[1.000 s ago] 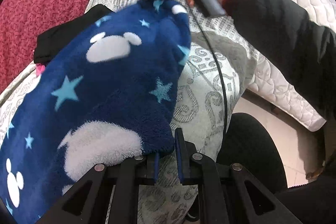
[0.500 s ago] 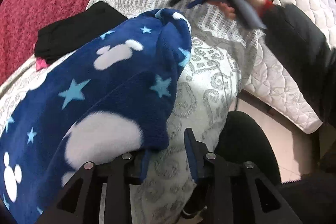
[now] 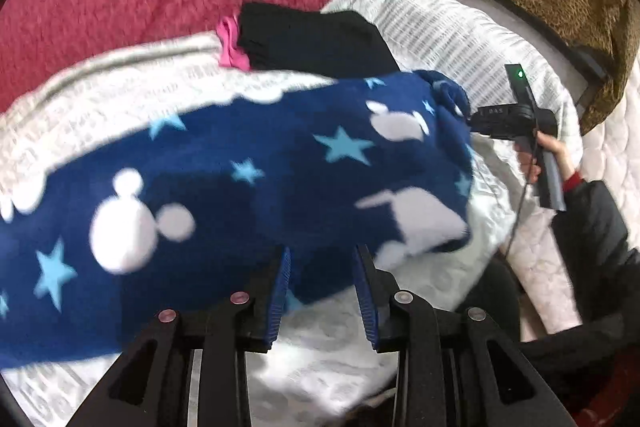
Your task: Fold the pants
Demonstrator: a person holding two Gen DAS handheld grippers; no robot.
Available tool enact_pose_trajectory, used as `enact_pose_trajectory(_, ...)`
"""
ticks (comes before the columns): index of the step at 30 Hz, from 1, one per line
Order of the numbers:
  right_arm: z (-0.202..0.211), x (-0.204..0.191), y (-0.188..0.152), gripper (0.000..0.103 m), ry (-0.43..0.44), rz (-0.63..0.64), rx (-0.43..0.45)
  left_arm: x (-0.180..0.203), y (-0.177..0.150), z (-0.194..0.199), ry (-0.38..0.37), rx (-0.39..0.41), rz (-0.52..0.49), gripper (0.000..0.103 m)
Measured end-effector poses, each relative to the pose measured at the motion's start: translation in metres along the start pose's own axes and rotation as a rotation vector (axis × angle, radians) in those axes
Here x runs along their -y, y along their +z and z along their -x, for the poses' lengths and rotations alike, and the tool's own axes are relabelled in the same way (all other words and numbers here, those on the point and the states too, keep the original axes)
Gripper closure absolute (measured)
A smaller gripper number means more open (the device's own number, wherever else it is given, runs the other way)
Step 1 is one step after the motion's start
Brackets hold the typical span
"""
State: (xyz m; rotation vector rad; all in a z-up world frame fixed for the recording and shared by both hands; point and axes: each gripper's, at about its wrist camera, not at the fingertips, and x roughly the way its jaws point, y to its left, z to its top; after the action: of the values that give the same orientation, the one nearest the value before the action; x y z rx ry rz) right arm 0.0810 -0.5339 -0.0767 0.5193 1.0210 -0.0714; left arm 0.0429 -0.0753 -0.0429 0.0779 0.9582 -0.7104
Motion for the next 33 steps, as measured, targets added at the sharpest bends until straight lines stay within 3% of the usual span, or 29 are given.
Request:
enact_pose_trajectory(3, 0.021, -0.024, -0.003, 0.085, -0.087, 0.092, 0.073, 0.001, 0.009, -0.010, 0.138, 0.012, -0.104, 0.071)
enact_pose_trajectory(6, 0.050, -0.015, -0.003, 0.089, -0.102, 0.126, 0.125, -0.018, 0.021, -0.019, 0.167, -0.006, -0.071, 0.071)
enact_pose_trajectory(7, 0.051, -0.004, -0.004, 0.090, -0.161, 0.118, 0.120, -0.024, 0.023, -0.019, 0.169, -0.004, -0.056, 0.071)
enact_pose_trajectory(9, 0.043, 0.023, -0.010, 0.090, -0.432, 0.126, 0.079, -0.042, 0.032, -0.017, 0.192, 0.009, -0.023, 0.071)
enact_pose_trajectory(10, 0.040, 0.037, -0.015, 0.090, -0.499, 0.113, 0.043, -0.049, 0.036, -0.016, 0.208, 0.016, -0.014, 0.071)
enact_pose_trajectory(13, 0.061, 0.041, -0.023, 0.090, -0.357, 0.064, 0.089, -0.071, 0.056, -0.013, 0.285, 0.040, -0.007, 0.071)
enact_pose_trajectory(15, 0.075, 0.018, -0.021, 0.088, -0.351, 0.122, 0.156, -0.082, 0.073, -0.017, 0.343, 0.040, -0.054, 0.069)
enact_pose_trajectory(17, 0.075, -0.015, -0.014, 0.071, -0.313, 0.212, 0.166, -0.088, 0.085, -0.027, 0.365, 0.018, -0.111, 0.058)
enact_pose_trajectory(20, 0.058, -0.079, -0.004, 0.043, -0.195, 0.361, 0.131, -0.098, 0.097, -0.051, 0.338, -0.065, -0.187, 0.051)
enact_pose_trajectory(23, 0.022, -0.144, 0.002, 0.039, -0.067, 0.547, 0.031, -0.105, 0.097, -0.071, 0.273, -0.158, -0.229, 0.051)
enact_pose_trajectory(25, -0.004, -0.184, 0.000, 0.039, -0.013, 0.670, -0.038, -0.106, 0.095, -0.079, 0.235, -0.178, -0.271, 0.052)
enact_pose_trajectory(27, -0.035, -0.223, -0.002, 0.039, 0.034, 0.766, -0.111, -0.111, 0.095, -0.085, 0.216, -0.190, -0.289, 0.066)
enact_pose_trajectory(28, -0.048, -0.232, -0.002, 0.039, 0.043, 0.795, -0.136, -0.111, 0.093, -0.087, 0.213, -0.199, -0.289, 0.094)
enact_pose_trajectory(29, -0.063, -0.247, -0.003, 0.039, 0.048, 0.841, -0.167, -0.114, 0.094, -0.091, 0.212, -0.209, -0.282, 0.101)
enact_pose_trajectory(33, -0.100, -0.288, -0.008, 0.039, 0.040, 0.964, -0.209, -0.117, 0.098, -0.077, 0.239, -0.096, -0.279, 0.103)
